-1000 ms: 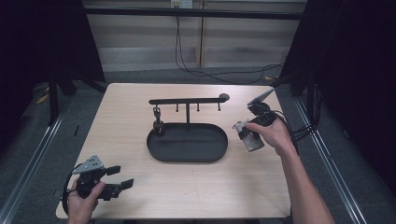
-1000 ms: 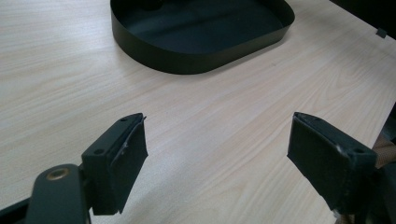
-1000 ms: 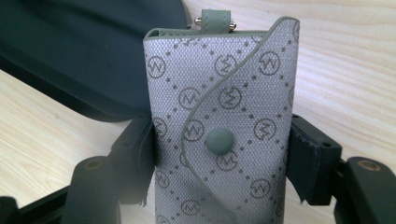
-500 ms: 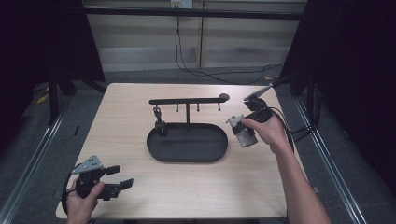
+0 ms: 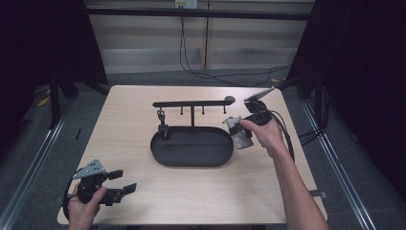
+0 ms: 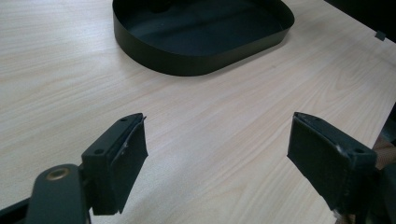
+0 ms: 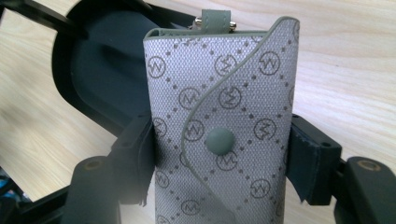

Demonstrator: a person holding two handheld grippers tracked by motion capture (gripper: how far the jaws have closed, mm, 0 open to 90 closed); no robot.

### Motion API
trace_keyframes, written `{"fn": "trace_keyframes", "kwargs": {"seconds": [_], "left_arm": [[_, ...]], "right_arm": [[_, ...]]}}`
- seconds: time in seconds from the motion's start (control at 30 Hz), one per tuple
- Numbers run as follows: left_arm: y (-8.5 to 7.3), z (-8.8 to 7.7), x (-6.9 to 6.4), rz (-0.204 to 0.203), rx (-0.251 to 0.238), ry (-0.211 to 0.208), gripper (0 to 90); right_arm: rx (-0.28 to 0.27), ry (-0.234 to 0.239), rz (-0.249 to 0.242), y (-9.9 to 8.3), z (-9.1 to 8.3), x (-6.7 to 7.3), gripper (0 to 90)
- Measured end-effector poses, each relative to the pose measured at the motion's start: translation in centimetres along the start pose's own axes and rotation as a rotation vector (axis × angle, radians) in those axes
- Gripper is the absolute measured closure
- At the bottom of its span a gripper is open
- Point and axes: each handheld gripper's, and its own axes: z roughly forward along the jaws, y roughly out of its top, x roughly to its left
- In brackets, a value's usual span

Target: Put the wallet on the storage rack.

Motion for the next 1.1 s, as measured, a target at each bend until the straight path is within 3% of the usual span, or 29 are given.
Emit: {"fn": "trace_keyframes", "kwargs": {"seconds": [0.33,0.47,1.1], "left_arm": [[0.0,0.0,0.0,0.001,-0.002,0.004,19.4],[0.0,0.0,-0.1,0.003,0.001,0.002,19.4],[0.0,0.1,-0.1,0.012,0.007,-0.004,19.4]], "right_arm": [[-0.053,0.044,0.037,-0.1,1.2,0.4,33.3],[-0.057,0.058,0.005,-0.3,2.0,0.6,33.3],[-0.074,0.076,0.017,-0.6,4.7,1.1,33.3]]}}
